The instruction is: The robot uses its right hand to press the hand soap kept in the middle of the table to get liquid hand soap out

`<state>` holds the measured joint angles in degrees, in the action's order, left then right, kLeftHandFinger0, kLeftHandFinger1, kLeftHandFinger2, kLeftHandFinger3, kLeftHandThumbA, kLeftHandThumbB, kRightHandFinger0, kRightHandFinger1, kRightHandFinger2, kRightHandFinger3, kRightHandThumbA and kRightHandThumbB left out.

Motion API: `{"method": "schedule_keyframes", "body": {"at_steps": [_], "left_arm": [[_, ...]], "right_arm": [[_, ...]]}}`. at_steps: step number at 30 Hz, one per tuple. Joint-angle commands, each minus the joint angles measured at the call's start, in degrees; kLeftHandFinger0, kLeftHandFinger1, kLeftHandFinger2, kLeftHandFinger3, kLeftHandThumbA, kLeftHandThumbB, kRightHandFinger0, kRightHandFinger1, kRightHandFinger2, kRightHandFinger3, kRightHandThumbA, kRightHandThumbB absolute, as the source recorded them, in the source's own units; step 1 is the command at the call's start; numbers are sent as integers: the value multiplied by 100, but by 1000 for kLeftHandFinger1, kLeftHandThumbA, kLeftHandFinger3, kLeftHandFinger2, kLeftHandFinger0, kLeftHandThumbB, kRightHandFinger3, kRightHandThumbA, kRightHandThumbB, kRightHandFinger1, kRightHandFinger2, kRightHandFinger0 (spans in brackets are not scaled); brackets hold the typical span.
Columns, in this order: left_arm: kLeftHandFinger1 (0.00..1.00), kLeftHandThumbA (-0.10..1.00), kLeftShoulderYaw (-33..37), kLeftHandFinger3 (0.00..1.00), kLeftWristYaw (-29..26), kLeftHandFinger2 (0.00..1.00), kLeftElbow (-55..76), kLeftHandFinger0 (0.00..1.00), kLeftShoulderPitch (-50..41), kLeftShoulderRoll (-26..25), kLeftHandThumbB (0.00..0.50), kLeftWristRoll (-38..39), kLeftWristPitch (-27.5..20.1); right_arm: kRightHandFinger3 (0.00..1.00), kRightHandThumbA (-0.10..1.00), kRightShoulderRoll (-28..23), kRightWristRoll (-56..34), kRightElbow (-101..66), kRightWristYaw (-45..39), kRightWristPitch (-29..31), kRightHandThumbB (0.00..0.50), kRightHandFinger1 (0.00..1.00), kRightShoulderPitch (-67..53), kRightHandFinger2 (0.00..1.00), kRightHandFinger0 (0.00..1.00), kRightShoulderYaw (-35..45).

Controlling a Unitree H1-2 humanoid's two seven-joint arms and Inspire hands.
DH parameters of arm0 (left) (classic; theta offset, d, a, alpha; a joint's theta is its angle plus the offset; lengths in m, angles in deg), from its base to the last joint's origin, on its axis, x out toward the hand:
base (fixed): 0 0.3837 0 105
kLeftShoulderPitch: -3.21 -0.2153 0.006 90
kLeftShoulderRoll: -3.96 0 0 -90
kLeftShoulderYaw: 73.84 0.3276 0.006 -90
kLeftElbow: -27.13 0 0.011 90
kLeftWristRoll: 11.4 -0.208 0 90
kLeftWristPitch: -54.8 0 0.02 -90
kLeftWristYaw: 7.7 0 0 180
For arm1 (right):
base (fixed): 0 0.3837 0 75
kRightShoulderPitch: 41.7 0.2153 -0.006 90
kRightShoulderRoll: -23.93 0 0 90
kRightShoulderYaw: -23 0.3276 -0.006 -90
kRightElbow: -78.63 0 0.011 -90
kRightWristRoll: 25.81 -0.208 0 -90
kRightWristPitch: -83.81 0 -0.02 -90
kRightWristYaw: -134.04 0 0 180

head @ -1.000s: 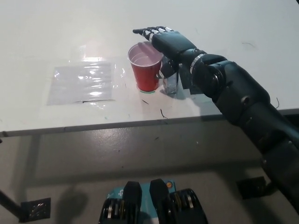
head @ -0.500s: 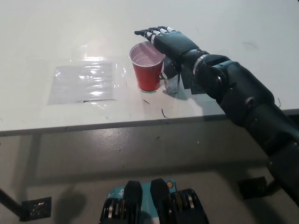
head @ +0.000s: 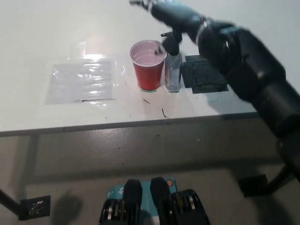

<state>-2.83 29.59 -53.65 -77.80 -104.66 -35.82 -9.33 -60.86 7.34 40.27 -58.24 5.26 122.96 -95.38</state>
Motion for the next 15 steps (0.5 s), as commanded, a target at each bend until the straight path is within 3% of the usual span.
{"method": "schedule_keyframes", "body": {"at_steps": [1,7,11,15], "left_arm": [[1000,1000,-41,887,-12,997,152,1000,-6,-129,58,21,106],[1000,1000,-103,871,22,1000,191,1000,-52,-66,42,-3,106],[1000,1000,-147,865,34,996,201,1000,-101,-67,74,-1,106],[1000,1000,-184,897,45,997,192,1000,-126,-61,64,36,106]], "right_arm": [[1000,1000,-98,-166,-381,-257,-35,448,1000,692,1000,1000,223],[1000,1000,-331,-293,-966,-543,-175,447,1000,557,1000,1000,446],[1000,1000,-520,-411,-1491,-788,-405,452,1000,348,1000,1000,608],[1000,1000,-730,-513,-1988,-973,-570,460,1000,76,1000,1000,806]]}}
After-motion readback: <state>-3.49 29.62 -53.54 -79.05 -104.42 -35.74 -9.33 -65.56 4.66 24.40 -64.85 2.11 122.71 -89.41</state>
